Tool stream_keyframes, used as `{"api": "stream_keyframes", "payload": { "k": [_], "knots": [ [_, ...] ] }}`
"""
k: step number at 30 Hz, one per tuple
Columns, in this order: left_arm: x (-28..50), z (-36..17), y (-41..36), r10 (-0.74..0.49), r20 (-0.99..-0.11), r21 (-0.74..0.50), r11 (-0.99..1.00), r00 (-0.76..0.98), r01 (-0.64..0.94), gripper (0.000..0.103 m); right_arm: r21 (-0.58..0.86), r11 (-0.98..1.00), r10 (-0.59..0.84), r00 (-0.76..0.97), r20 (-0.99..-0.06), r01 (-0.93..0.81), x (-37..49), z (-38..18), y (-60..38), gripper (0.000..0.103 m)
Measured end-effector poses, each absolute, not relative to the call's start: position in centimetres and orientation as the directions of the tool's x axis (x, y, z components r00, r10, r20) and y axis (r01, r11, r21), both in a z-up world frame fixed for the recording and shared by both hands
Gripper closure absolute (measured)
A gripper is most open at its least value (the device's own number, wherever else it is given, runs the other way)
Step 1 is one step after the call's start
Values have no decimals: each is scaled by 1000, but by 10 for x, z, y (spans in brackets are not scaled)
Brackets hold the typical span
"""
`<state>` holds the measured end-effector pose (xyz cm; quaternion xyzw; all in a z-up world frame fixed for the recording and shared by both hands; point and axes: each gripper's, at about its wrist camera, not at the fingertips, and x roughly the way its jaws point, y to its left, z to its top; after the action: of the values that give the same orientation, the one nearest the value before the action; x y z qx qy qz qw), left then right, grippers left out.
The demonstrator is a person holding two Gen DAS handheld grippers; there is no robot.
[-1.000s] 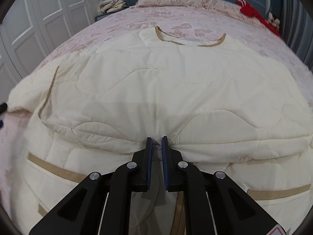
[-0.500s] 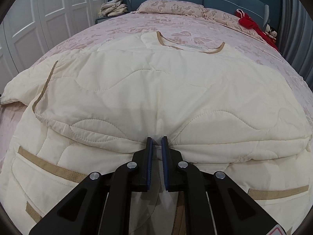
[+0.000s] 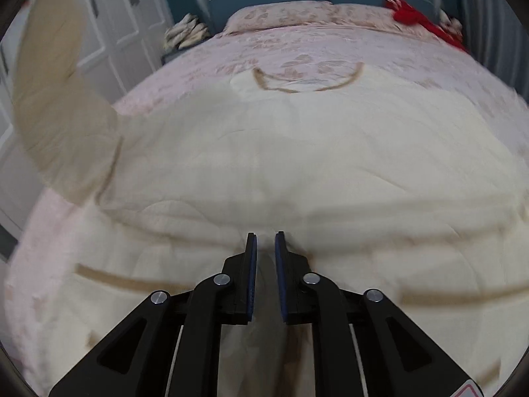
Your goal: Fold large clothes
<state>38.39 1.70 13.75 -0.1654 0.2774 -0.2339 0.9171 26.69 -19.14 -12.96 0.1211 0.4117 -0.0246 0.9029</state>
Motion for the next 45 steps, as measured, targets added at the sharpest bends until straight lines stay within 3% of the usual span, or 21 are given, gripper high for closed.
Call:
{"api": "stream_keyframes", "payload": {
  "k": [3,4,6,7,11,17,22,30,32,33,34,37,40,42,45],
  "knots": [
    [357,115,-79,-603,-499,-402,797,622,451,87,193,964,25,666,-746,180,222,-117,-217,76],
    [347,99,-101,-613,-530,-400,790,586,464,64,188,962,12,661,-750,195,210,-115,-226,70],
    [330,61,-126,-647,-575,-460,762,502,456,33,179,955,-18,646,-763,238,183,-114,-249,64],
    [322,38,-130,-656,-589,-500,755,472,425,32,168,949,-43,634,-772,268,168,-113,-264,62],
    [308,-29,-91,-619,-657,-584,779,431,228,32,153,924,-100,610,-786,349,136,-109,-311,55],
    [345,-75,29,-498,-698,-648,745,515,-157,33,245,892,-79,666,-742,379,161,-88,-347,46],
    [353,-83,73,-433,-715,-643,716,549,-273,38,317,858,-64,697,-714,404,207,-82,-370,46],
    [360,-115,94,-329,-768,-566,749,550,-343,50,306,837,-63,637,-768,453,270,-103,-378,46],
    [365,-117,90,-311,-779,-541,772,545,-332,58,336,833,-25,637,-771,440,279,-109,-376,55],
    [368,-117,88,-300,-789,-522,788,536,-328,65,351,837,1,640,-769,421,283,-109,-373,78],
    [374,-118,86,-286,-799,-504,798,529,-329,74,343,845,4,637,-771,410,286,-106,-369,88],
    [377,-106,87,-263,-803,-473,827,534,-305,89,334,871,-9,690,-724,361,281,-76,-362,91],
    [369,-89,82,-246,-796,-436,867,553,-242,93,272,908,-63,744,-665,320,262,-35,-356,91],
    [363,-86,71,-204,-806,-365,910,556,-195,93,185,929,-114,724,-680,320,259,-32,-351,91],
    [360,-102,53,-123,-842,-242,956,526,-163,93,55,940,-173,607,-776,337,270,-71,-350,91]
  ]
}}
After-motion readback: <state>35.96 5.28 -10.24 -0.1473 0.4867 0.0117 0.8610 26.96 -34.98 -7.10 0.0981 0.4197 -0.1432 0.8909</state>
